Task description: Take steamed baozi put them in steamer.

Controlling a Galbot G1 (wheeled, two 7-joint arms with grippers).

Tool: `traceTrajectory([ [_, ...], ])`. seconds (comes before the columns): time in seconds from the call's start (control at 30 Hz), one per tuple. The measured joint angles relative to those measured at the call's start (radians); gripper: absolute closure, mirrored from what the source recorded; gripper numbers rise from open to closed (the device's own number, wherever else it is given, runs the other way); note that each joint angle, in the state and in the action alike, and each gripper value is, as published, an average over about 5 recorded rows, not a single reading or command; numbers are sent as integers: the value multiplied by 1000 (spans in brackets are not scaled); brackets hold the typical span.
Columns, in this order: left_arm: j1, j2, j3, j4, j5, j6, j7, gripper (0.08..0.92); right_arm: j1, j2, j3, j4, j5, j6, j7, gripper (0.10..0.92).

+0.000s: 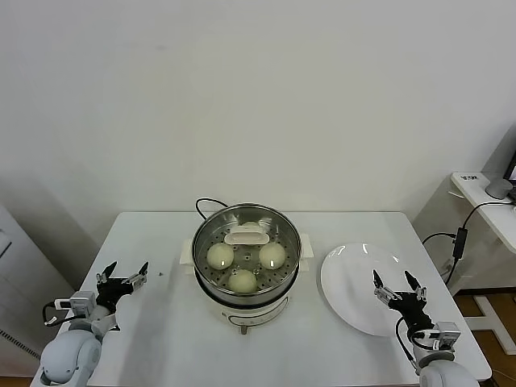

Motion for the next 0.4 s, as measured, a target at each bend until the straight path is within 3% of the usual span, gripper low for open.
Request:
traceTrajectory([
  [0.4, 11, -4, 1, -9, -1, 9, 3, 177, -3, -1, 4, -2, -12, -10, -12, 203],
])
